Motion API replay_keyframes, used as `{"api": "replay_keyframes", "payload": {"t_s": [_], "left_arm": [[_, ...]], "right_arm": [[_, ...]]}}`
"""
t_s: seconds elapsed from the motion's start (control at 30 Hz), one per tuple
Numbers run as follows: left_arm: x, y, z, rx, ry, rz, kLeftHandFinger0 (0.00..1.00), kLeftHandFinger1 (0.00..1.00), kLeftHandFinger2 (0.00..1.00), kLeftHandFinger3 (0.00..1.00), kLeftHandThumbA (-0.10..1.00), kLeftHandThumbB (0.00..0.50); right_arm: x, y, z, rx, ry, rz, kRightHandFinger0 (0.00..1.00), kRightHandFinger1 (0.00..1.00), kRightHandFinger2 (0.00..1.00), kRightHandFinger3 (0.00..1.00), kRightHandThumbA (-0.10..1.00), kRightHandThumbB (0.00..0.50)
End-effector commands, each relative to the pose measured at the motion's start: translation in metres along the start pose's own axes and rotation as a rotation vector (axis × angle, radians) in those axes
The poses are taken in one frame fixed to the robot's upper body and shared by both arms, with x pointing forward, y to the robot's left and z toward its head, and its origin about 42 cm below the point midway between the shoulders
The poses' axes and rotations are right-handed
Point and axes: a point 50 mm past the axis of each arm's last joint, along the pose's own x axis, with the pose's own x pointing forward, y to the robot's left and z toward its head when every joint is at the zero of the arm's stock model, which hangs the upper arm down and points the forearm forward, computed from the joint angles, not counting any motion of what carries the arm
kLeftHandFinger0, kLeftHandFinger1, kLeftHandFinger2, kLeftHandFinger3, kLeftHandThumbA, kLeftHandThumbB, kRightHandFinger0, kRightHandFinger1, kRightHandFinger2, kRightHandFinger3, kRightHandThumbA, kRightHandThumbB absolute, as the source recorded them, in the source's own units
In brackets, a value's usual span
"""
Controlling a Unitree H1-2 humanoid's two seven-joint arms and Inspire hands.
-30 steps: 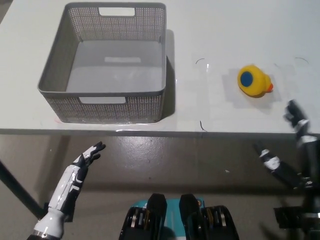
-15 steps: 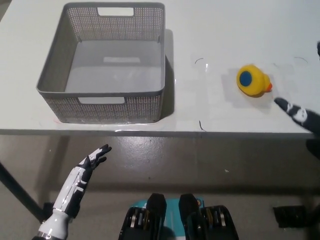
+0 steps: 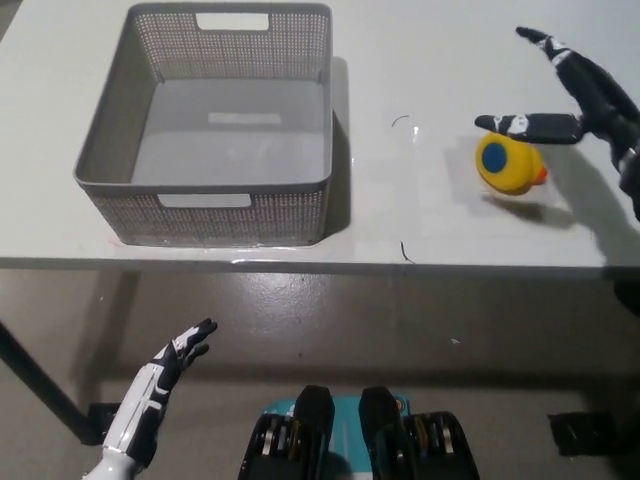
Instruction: Use the right hand to pick up a yellow duck toy and place it into a container on the left hand side
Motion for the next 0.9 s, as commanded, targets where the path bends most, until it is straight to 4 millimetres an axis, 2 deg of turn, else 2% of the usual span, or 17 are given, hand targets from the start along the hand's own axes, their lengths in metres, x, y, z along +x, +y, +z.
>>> {"api": "replay_keyframes", "payload": {"t_s": [0.0,0.07,0.17,0.4,0.53,0.67,0.8,0.87], "left_arm": [[-0.001,0.004,0.008,-0.036,-0.055,0.012,1.00,1.00,1.00,1.00,1.00,0.346],[-0.001,0.004,0.008,-0.053,-0.051,0.017,1.00,1.00,1.00,1.00,1.00,0.358],[0.000,0.005,0.007,-0.067,-0.053,0.021,1.00,1.00,1.00,1.00,1.00,0.358],[0.000,0.004,0.010,-0.074,-0.055,0.030,1.00,1.00,1.00,1.00,1.00,0.377],[0.001,0.006,0.010,-0.071,-0.060,0.029,1.00,1.00,1.00,1.00,1.00,0.371],[0.001,0.005,0.010,-0.070,-0.065,0.025,1.00,1.00,1.00,1.00,1.00,0.370],[0.001,0.005,0.010,-0.072,-0.063,0.032,1.00,1.00,1.00,1.00,1.00,0.354],[0.003,0.005,0.010,-0.077,-0.062,0.034,1.00,1.00,1.00,1.00,1.00,0.359]], "right_arm": [[0.037,-0.056,0.022,-0.125,0.114,0.072,1.00,1.00,1.00,1.00,1.00,0.485],[0.045,-0.059,0.020,-0.110,0.137,0.094,1.00,1.00,1.00,1.00,1.00,0.471],[0.055,-0.063,0.019,-0.107,0.180,0.131,1.00,1.00,1.00,1.00,1.00,0.481],[0.063,-0.067,0.020,-0.148,0.243,0.195,1.00,1.00,1.00,1.00,1.00,0.496],[0.063,-0.071,0.018,-0.163,0.255,0.208,1.00,1.00,1.00,1.00,1.00,0.487],[0.062,-0.073,0.014,-0.154,0.257,0.207,1.00,1.00,1.00,1.00,1.00,0.500],[0.061,-0.069,0.016,-0.144,0.238,0.212,1.00,1.00,1.00,1.00,1.00,0.488],[0.061,-0.065,0.014,-0.137,0.240,0.220,1.00,1.00,1.00,1.00,1.00,0.500]]}}
